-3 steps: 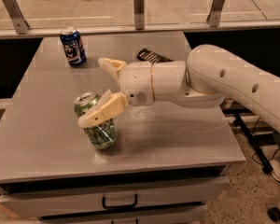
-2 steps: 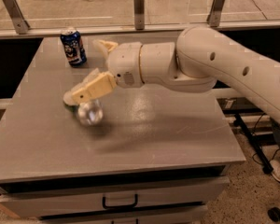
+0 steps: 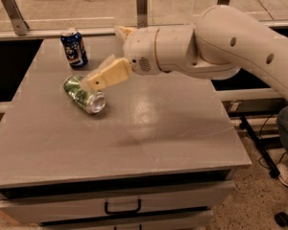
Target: Knock green can over
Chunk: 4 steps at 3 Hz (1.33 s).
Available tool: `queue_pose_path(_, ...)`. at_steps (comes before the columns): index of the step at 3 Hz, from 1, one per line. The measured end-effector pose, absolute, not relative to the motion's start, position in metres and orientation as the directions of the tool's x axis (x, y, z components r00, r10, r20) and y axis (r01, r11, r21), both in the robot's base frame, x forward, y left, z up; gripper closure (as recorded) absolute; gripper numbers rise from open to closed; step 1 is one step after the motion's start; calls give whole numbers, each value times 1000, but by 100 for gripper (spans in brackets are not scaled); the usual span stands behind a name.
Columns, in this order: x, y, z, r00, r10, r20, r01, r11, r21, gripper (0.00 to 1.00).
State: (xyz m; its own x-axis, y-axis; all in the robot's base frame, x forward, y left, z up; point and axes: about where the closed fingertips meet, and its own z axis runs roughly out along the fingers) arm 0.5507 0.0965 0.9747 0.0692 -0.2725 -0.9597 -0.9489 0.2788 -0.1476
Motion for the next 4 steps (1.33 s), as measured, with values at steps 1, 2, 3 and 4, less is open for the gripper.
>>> queue_pose_path(1,557,26,978,138,-379,-915,-933,261,-249,0)
queue_pose_path(2,568,-49,988,181,-499,-848,-910,242,-337,0)
queue_pose_path(3,590,-117,1019,200,-617,-761,-856,268,-442,0)
queue_pose_path(4,607,-169,1060,141,-709,-691,-804,326,-498,0)
